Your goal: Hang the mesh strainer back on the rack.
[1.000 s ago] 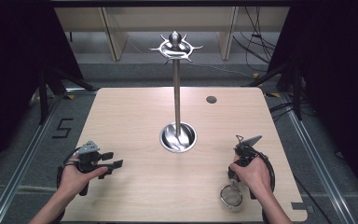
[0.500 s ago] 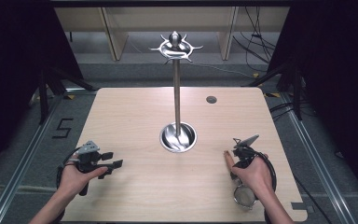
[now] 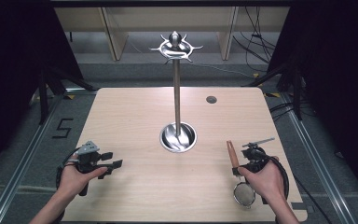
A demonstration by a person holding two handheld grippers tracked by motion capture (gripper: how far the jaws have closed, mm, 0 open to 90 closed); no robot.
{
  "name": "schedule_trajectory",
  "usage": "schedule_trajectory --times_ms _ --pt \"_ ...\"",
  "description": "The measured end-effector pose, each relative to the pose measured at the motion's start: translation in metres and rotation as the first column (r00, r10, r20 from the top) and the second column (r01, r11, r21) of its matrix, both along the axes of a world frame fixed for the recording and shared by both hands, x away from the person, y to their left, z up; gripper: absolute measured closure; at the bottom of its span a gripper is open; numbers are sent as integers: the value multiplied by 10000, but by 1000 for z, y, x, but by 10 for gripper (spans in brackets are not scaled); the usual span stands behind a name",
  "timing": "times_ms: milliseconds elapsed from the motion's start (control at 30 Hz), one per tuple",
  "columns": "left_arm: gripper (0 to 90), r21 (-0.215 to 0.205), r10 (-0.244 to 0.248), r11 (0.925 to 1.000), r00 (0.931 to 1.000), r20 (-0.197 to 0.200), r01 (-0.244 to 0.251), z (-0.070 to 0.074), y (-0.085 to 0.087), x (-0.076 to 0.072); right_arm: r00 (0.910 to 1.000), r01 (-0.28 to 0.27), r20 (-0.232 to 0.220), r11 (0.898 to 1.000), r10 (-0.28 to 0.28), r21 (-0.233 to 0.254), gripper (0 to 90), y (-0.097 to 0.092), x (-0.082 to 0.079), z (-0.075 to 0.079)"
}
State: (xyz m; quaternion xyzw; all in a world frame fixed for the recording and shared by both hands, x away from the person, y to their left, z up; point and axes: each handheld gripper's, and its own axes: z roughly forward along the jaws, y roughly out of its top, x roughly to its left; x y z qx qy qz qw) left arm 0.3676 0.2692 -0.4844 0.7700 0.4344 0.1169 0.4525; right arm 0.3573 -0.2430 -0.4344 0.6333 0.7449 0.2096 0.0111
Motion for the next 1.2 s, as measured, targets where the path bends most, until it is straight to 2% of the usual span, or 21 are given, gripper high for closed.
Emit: schedule_trajectory --times_ms 33,67,100,267,300,333,433,500,567,600,633,767,800,833,867,967,1000,1033,1067,1133,1200 --pt "387 54 -6 10000 10000 -36 6 0 0 0 9993 -233 283 9997 235 -72 694 -3 -2 2" --pt "387 75 17 10000 10000 -30 -17 0 0 0 9993 348 94 9991 -351 232 694 2 -5 5" --pt "387 127 15 9999 10000 -45 -14 0 0 0 9991 29 425 10000 -32 73 694 -1 -5 5" --pt "387 60 41 10000 10000 -3 -41 0 0 0 9960 441 754 9982 -471 417 694 -2 -13 15" --pt "387 51 51 10000 10000 -17 -51 -1 0 1 9889 -181 1481 9995 139 275 694 -7 -13 14" --pt "388 11 64 10000 10000 -35 -64 -1 0 1 9905 -93 1376 9985 17 544 694 -7 -15 16" --pt "388 -9 105 9999 9999 -22 -105 -1 0 1 9810 -445 1901 9988 397 214 694 -10 -18 16" --pt "389 -19 92 10000 10000 37 -92 0 -1 0 9770 -617 2062 9976 540 313 694 -12 -19 17" --pt "389 0 93 10000 10000 9 -93 0 -1 1 9628 -957 2552 9953 891 135 694 -17 -19 16" --pt "389 49 68 10000 10000 -1 -68 0 0 1 9708 -560 2348 9981 483 263 694 -13 -22 17" --pt "389 65 74 10000 10000 -16 -74 0 -1 0 9703 -539 2375 9981 452 304 694 -12 -23 18" --pt "387 40 23 10000 10000 -30 -23 0 0 0 9339 -1151 3450 9924 934 429 694 -12 -20 19" --pt "387 42 42 10000 10000 9 -42 0 0 1 9480 -838 3120 9949 625 554 694 -9 -24 23" --pt "387 6 69 10000 10000 -13 -69 0 -1 1 9328 -1128 3483 9929 928 374 694 -10 -22 23" --pt "387 30 62 10000 10000 0 -62 0 -1 1 9318 -1112 3508 9933 929 323 694 -9 -22 24" --pt "387 -6 63 10000 10000 6 -63 0 -1 0 9104 -1421 3968 9893 1172 339 694 -8 -22 27" --pt "387 -1 73 10000 10000 0 -73 -1 0 1 9143 -1345 3910 9898 1061 461 694 -6 -22 28" --pt "387 -2 71 10000 10000 -15 -71 -1 0 1 8946 -1575 4294 9865 1236 441 694 -7 -21 28" --pt "387 7 86 10000 10000 -11 -86 -1 0 1 8970 -1530 4245 9875 1230 371 694 -7 -21 30" --pt "387 -16 106 9999 9999 -15 -106 -1 0 1 8929 -1484 4364 9876 1112 518 694 -6 -21 31" --pt "387 -21 134 9999 9999 -20 -134 -1 0 0 8813 -1562 4577 9866 1173 479 694 -5 -21 34"
